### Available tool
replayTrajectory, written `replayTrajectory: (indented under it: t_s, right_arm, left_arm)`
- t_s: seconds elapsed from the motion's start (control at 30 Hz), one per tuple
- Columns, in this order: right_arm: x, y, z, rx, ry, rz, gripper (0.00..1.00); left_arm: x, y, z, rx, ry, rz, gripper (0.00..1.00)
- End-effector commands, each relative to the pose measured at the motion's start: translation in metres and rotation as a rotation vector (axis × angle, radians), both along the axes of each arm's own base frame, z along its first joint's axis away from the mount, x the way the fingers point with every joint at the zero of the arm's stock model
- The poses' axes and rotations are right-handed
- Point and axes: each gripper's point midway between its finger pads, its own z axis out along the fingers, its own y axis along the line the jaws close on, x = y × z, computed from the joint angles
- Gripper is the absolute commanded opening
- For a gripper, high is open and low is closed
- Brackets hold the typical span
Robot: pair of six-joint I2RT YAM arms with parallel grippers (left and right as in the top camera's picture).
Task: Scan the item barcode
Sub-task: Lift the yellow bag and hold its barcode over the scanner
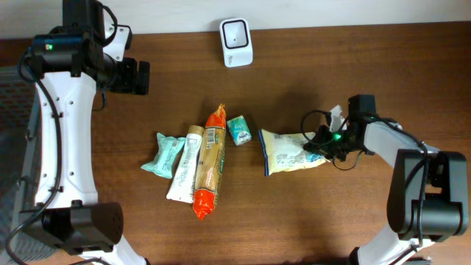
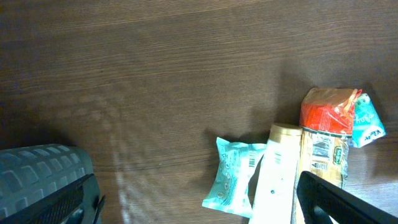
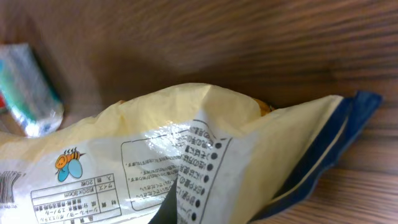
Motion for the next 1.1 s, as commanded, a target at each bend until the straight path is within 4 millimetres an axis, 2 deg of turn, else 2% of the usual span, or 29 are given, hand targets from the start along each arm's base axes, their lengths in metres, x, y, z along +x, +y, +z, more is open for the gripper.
replayTrajectory:
  t_s: [0.0, 0.07, 0.1, 0.17, 0.2, 0.23, 0.33, 0.4, 0.47, 0.5, 0.57, 0.6, 0.7, 0.73, 0.8, 0.83, 0.87, 0.97, 1.03, 1.07]
  right_arm:
    - [0.002, 0.014, 0.031, 0.053, -0.025, 0.140, 0.04]
    - [0.020, 0.013, 0.087, 0.038, -0.125, 0.167, 0.04]
    - [0.026, 0.013, 0.106, 0.030, -0.174, 0.168, 0.04]
    - [0.033, 0.012, 0.173, -0.004, -0.368, 0.171, 0.04]
    - [0.030, 0.012, 0.203, -0.019, -0.463, 0.167, 0.04]
    - [0.029, 0.010, 0.222, -0.036, -0.518, 0.142, 0.04]
    - [0.016, -0.014, 0.295, -0.174, -0.719, -0.035, 0.04]
    - [0.006, -0.014, 0.318, -0.187, -0.797, -0.043, 0.04]
    - [0.007, -0.013, 0.322, -0.182, -0.814, -0.039, 0.04]
    - [0.015, -0.013, 0.323, -0.181, -0.836, -0.039, 0.04]
    - [0.037, 0.001, 0.325, -0.179, -0.886, -0.015, 0.04]
    - [0.058, 0.009, 0.319, -0.243, -0.902, -0.023, 0.04]
    - [0.120, 0.022, 0.301, -0.550, -0.938, -0.082, 0.04]
    - [0.157, 0.038, 0.301, -0.747, -1.062, -0.041, 0.04]
    - [0.185, 0.054, 0.297, -0.959, -1.175, 0.049, 0.04]
    - [0.208, 0.073, 0.290, -1.161, -1.278, 0.165, 0.04]
    - [0.222, 0.087, 0.285, -1.280, -1.359, 0.254, 0.04]
    - [0.245, 0.100, 0.276, -1.488, -1.491, 0.324, 0.04]
    - [0.252, 0.107, 0.278, -1.567, -1.590, 0.301, 0.04]
    - [0.255, 0.117, 0.274, -1.573, -1.648, 0.344, 0.04]
  left_arm:
    - [0.000, 0.002, 0.004, 0.011, -0.011, -0.014, 0.99]
    - [0.000, 0.002, 0.004, 0.011, -0.011, -0.014, 0.99]
    - [0.000, 0.002, 0.004, 0.011, -0.011, -0.014, 0.99]
    - [0.000, 0.002, 0.004, 0.011, -0.011, -0.014, 0.99]
    - [0.000, 0.002, 0.004, 0.011, -0.011, -0.014, 0.99]
    - [0.000, 0.002, 0.004, 0.011, -0.011, -0.014, 0.99]
    - [0.000, 0.002, 0.004, 0.011, -0.011, -0.014, 0.99]
    - [0.000, 0.002, 0.004, 0.011, -0.011, -0.014, 0.99]
    - [0.000, 0.002, 0.004, 0.011, -0.011, -0.014, 0.99]
    - [0.000, 0.002, 0.004, 0.011, -0.011, -0.014, 0.99]
    - [0.000, 0.002, 0.004, 0.011, -0.011, -0.014, 0.99]
    - [0.000, 0.002, 0.004, 0.011, -0.011, -0.014, 0.99]
    - [0.000, 0.002, 0.004, 0.011, -0.010, -0.014, 0.99]
    - [0.000, 0.001, 0.004, 0.011, -0.010, -0.014, 0.99]
    - [0.000, 0.002, 0.004, 0.011, -0.010, -0.014, 0.99]
    - [0.000, 0.002, 0.004, 0.011, -0.010, -0.014, 0.99]
    - [0.000, 0.002, 0.004, 0.011, -0.010, -0.014, 0.99]
    - [0.000, 0.002, 0.004, 0.011, -0.010, -0.014, 0.99]
    - [0.000, 0.002, 0.004, 0.011, -0.010, -0.014, 0.99]
    - [0.000, 0.002, 0.004, 0.011, -0.010, -0.014, 0.99]
